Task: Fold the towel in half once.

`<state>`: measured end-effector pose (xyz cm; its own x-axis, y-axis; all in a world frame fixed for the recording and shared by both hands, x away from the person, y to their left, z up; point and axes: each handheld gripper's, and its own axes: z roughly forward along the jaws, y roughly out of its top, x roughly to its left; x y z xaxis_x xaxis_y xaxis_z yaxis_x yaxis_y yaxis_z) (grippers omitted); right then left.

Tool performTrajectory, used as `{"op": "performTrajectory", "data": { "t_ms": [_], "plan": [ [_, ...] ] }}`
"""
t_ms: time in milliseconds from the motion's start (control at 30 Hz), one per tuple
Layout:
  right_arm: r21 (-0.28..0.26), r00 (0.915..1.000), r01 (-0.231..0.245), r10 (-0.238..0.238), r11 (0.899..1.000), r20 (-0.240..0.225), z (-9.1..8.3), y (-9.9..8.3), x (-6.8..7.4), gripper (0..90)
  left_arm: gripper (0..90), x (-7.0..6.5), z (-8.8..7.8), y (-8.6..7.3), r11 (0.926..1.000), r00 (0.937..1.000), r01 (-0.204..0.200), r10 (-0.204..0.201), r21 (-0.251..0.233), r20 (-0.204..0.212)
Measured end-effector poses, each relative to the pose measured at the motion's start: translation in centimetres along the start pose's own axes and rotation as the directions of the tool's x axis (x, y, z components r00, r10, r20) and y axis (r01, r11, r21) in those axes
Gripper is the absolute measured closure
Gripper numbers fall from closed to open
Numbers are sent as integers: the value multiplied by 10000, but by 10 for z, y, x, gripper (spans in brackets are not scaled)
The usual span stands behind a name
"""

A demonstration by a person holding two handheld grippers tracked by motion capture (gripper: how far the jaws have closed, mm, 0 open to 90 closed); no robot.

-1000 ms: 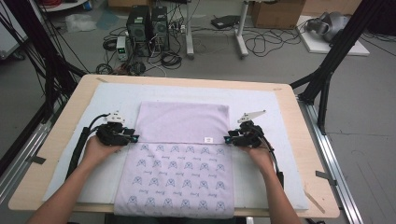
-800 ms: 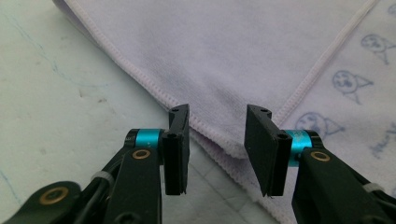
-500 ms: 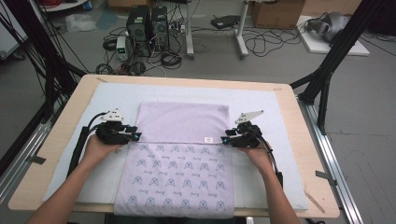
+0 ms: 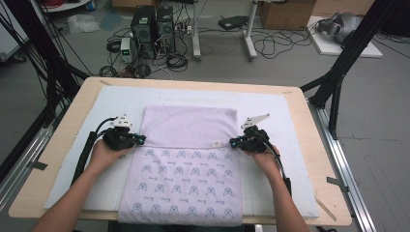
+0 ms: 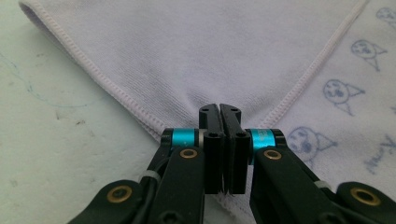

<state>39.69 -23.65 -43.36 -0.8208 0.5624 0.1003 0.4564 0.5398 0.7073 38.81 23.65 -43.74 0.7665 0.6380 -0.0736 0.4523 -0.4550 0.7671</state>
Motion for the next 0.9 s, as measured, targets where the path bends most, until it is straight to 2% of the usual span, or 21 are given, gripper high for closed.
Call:
{"op": "performTrajectory", "data": {
  "t_ms": [67,233,400,567,667,733,900],
  "plan": [
    [-188,10000,-9,8,9998,-42,-3,1,0,851,879,2,-5,2,9994,9997,216,-212,-284,137],
    [-583,10000,-58,53,9983,-82,-14,9,-1,851,881,6,-19,11,9949,9988,496,-489,-873,99],
    [-890,9996,-52,27,9960,-282,-23,16,4,852,881,4,-27,14,9945,9988,481,-475,-932,84],
    [-771,9981,99,-146,9970,-605,-31,9,21,853,881,-13,-36,4,9964,9997,165,-148,-837,209],
    [-298,9966,328,-349,9990,-742,-35,1,35,853,881,-25,-43,-10,9968,9996,18,6,-798,297],
    [-593,9953,364,-416,9976,-873,-42,-5,46,854,881,-34,-50,-19,9966,9993,-45,75,-826,357],
    [-593,9903,558,-628,9967,-1237,-54,-21,72,854,882,-59,-68,-34,9951,9976,-484,524,-867,453]
  ]
}}
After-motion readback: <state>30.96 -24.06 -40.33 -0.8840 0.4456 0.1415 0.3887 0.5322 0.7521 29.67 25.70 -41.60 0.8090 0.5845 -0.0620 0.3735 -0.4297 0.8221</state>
